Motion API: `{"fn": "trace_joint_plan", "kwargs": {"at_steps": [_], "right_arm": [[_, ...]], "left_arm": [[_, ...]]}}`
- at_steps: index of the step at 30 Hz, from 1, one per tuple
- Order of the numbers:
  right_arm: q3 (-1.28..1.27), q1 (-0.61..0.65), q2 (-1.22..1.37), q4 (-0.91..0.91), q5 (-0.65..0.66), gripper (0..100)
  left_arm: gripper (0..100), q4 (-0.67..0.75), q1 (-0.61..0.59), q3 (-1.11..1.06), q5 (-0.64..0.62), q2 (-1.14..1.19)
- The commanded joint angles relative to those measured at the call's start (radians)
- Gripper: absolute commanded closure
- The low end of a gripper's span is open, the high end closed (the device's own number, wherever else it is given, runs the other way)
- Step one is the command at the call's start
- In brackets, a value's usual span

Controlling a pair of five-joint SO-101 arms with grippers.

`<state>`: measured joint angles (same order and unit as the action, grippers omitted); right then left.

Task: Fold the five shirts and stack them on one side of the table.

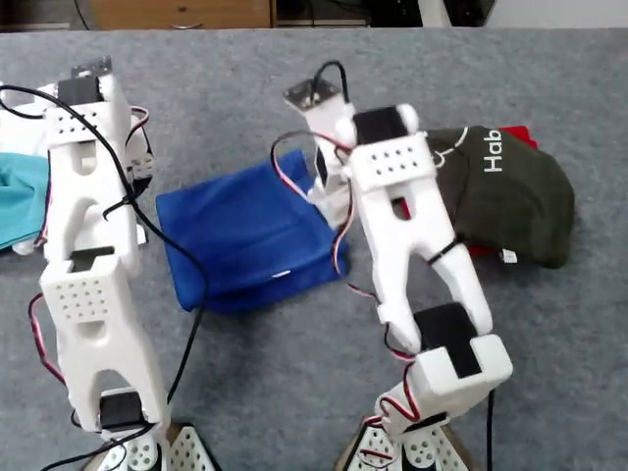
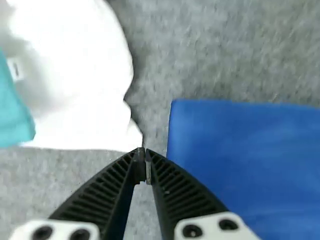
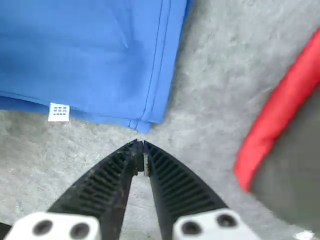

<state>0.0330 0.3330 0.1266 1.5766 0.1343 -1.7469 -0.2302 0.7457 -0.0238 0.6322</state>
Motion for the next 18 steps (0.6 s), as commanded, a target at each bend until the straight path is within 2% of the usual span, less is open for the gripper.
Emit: {"fn": "trace_joint_plan", "kwargs": {"at_steps": [1,4,8,15,18], "right_arm": [[-0.145,0.038,-0.056,-0.094,-0.155,89.6],[-0.179,0.082,-0.058,-0.152,-0.362,81.2],[-0.180,0.160,-0.056,-0.261,-0.608,80.4],[-0.177,0.185,0.102,-0.397,-0.813,80.3],[-0.157,0.163,0.200,-0.411,-0.850,77.8]], "left_arm": [[98,-0.011,-0.011,-0.051,0.011,-0.116],[98,-0.011,-0.014,-0.098,0.011,-0.162],[98,-0.009,-0.009,-0.160,0.011,-0.208],[98,0.018,-0.025,-0.261,0.017,-0.251],[98,0.026,-0.035,-0.293,0.040,-0.274]]}}
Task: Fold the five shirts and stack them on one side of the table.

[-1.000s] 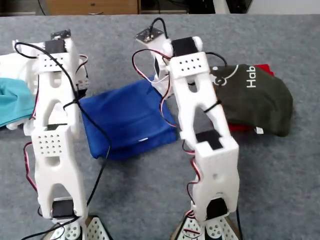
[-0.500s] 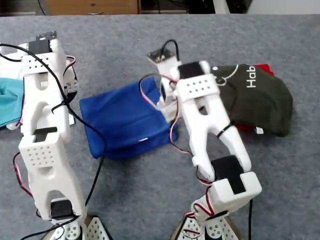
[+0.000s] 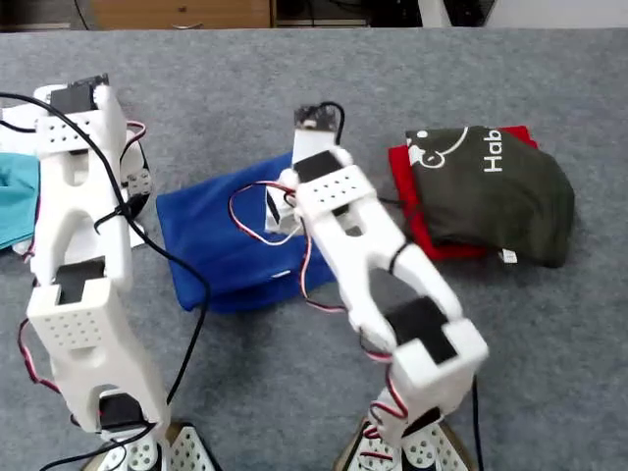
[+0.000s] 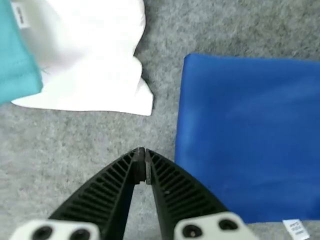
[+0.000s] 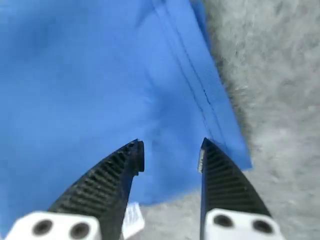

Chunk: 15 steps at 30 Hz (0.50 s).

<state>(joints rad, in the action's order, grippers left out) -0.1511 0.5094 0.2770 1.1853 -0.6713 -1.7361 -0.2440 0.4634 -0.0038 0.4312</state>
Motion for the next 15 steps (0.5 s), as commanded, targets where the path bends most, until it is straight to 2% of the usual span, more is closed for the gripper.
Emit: {"fn": "trace_joint_plan", "kwargs": {"at_steps": [1,5,15], "right_arm": [[0.042,-0.021,0.081,-0.006,-0.046,75.1],[0.117,-0.025,0.182,0.043,-0.044,68.2],[0.355,-0.024,0.366,0.222,-0.038,68.2]], "left_arm": [[98,0.028,-0.025,-0.025,0.020,-0.079],[98,0.083,-0.040,-0.095,0.040,-0.119],[98,0.213,-0.035,-0.304,0.040,-0.249]]}}
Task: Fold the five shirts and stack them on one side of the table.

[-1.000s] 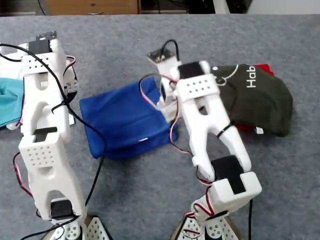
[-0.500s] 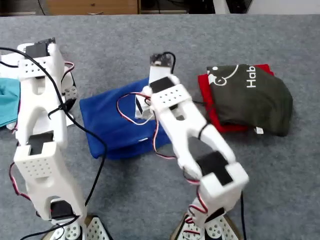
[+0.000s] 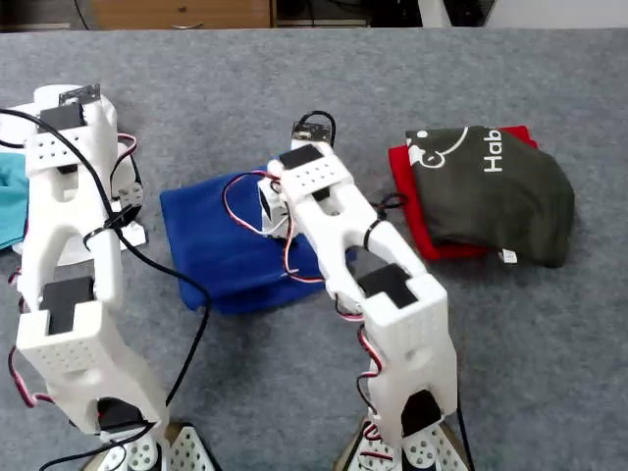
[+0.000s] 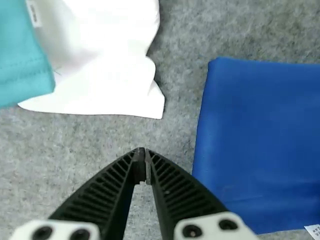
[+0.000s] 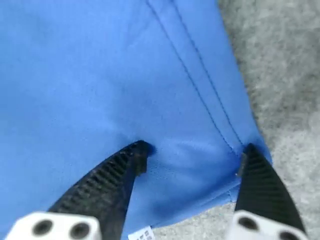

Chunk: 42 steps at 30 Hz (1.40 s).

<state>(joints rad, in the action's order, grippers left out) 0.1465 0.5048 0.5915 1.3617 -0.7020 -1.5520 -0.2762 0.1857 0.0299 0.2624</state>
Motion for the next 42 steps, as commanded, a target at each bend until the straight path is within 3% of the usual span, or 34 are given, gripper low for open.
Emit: {"fn": "trace_joint_plan", "kwargs": {"at_steps": [1,7,13,23,26,32,42], "right_arm": [[0.082,-0.018,0.073,0.066,-0.008,68.5],[0.275,-0.007,0.205,0.166,0.000,87.5],[0.503,0.004,0.346,0.307,0.135,98.6],[0.820,-0.045,0.403,0.425,0.170,99.8],[0.820,-0.079,0.314,0.425,0.259,99.8],[0.736,-0.197,0.084,0.425,0.425,99.8],[0.647,-0.584,-0.136,0.425,0.635,99.8]], "left_arm": [[98,0.037,-0.003,-0.038,0.006,-0.093],[98,0.044,-0.003,-0.061,0.005,-0.125],[98,0.041,-0.008,-0.052,0.005,-0.128],[98,0.037,-0.021,-0.060,0.006,-0.130],[98,0.035,-0.051,-0.052,0.006,-0.130],[98,0.041,-0.091,-0.052,0.032,-0.130],[98,0.043,-0.084,-0.052,0.041,-0.130]]}}
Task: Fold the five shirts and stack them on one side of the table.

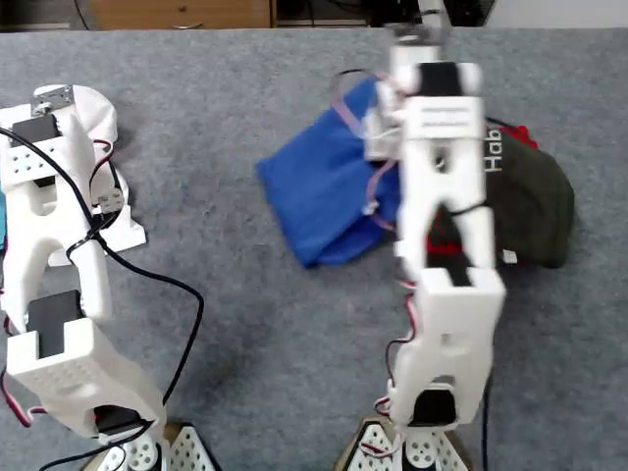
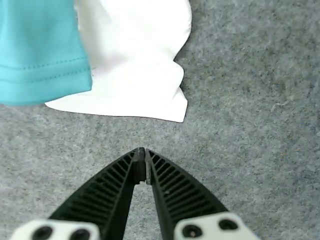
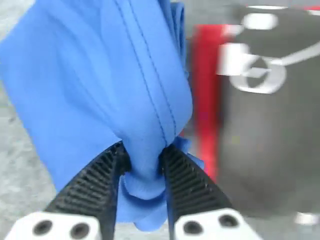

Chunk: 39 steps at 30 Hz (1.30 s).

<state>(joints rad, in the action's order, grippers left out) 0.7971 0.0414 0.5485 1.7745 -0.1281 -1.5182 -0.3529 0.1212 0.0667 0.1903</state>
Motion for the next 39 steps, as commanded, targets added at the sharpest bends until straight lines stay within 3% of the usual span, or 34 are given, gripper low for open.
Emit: {"fn": "trace_joint_plan", "kwargs": {"at_steps": [1,7,11,39], "right_arm": [[-0.004,-0.160,-0.093,0.012,0.086,99.7],[0.007,-0.367,-0.094,-0.020,0.212,99.7],[-0.002,-0.440,-0.091,-0.083,0.265,99.7],[0.174,-0.556,-0.084,-0.094,0.262,99.7]], "left_arm": [[98,0.009,-0.008,0.012,0.005,-0.058],[98,0.009,-0.008,0.012,0.005,-0.056],[98,0.009,-0.006,0.012,0.005,-0.056],[98,0.002,-0.009,0.012,0.005,-0.056]]}}
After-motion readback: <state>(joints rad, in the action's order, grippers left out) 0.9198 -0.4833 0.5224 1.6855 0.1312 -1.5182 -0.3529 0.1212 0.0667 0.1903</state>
